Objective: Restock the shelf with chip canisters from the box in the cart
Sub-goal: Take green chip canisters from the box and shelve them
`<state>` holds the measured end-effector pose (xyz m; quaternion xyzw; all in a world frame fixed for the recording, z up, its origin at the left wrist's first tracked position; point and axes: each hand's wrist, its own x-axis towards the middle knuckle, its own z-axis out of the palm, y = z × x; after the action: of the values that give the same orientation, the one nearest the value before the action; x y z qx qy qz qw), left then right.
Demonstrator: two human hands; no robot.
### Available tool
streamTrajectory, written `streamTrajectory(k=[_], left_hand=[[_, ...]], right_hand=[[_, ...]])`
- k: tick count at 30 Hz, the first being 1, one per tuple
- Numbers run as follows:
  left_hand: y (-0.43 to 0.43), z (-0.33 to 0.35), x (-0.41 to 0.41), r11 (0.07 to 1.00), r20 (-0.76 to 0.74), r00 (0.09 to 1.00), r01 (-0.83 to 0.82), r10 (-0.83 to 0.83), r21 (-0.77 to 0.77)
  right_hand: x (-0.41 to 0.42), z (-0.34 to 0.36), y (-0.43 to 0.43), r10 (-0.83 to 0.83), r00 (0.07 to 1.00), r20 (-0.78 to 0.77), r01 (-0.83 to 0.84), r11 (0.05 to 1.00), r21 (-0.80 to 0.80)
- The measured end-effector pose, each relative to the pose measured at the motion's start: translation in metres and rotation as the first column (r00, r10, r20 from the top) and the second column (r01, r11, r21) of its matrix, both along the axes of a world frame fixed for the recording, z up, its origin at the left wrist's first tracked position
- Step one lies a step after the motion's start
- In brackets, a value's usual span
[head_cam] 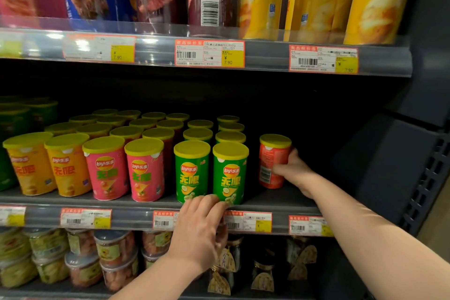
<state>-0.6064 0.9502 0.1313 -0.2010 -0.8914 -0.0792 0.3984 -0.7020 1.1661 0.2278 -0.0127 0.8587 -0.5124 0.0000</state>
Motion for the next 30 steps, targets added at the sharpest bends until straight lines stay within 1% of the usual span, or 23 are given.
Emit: streamTrajectory(k=[3,6,8,10,12,15,17,20,23,26,30], left_hand=[[0.001,0.001,0.001,1.000,0.007,1.000,-0.020,0.020,-0.011],[0.002,0.000,0.002,0.999,0.004,1.000,-0.031,0.031,-0.019],[0.002,-0.001,0.001,0.999,0.002,1.000,-0.031,0.031,-0.013],[0.002,-0.002,0.000,0.999,-0.002,0.999,-0.034,0.034,-0.004],[0.003,-0.004,0.000,0.999,-0.013,0.999,-0.039,0.040,0.007],[0.003,-0.004,-0.001,0.999,-0.025,0.999,-0.040,0.040,0.020],[0.004,-0.003,0.000,0.999,-0.013,0.999,-0.039,0.039,0.031],[0.004,-0.004,0.000,0.998,-0.011,0.999,-0.043,0.043,0.034],[0.003,-0.003,0.001,0.999,-0.008,0.999,-0.034,0.035,0.034],[0.003,-0.002,0.002,0.999,0.007,0.999,-0.046,0.045,0.020],[0.003,-0.002,0.002,0.998,0.014,0.998,-0.054,0.053,0.019]], right_hand=[[-0.007,-0.002,-0.001,-0.005,0.999,-0.033,0.006,1.000,0.027],[-0.012,-0.006,-0.001,0.043,0.999,0.000,-0.043,0.999,0.009],[-0.016,-0.008,0.002,0.075,0.997,0.014,-0.076,0.997,0.024],[-0.021,-0.010,0.002,0.063,0.998,-0.013,-0.062,0.996,0.059],[-0.024,-0.012,0.001,0.040,0.999,-0.034,-0.038,0.998,0.053],[-0.030,-0.015,0.002,0.098,0.995,0.023,-0.098,0.995,0.018],[-0.033,-0.015,0.004,0.120,0.992,0.030,-0.121,0.992,0.042],[-0.037,-0.016,0.001,0.090,0.996,-0.026,-0.088,0.994,0.069],[-0.040,-0.018,-0.004,0.090,0.996,-0.027,-0.089,0.996,0.032],[-0.047,-0.017,-0.007,0.045,0.998,-0.034,-0.045,0.999,0.006],[-0.055,-0.014,-0.012,0.015,1.000,-0.024,-0.014,1.000,0.027]])
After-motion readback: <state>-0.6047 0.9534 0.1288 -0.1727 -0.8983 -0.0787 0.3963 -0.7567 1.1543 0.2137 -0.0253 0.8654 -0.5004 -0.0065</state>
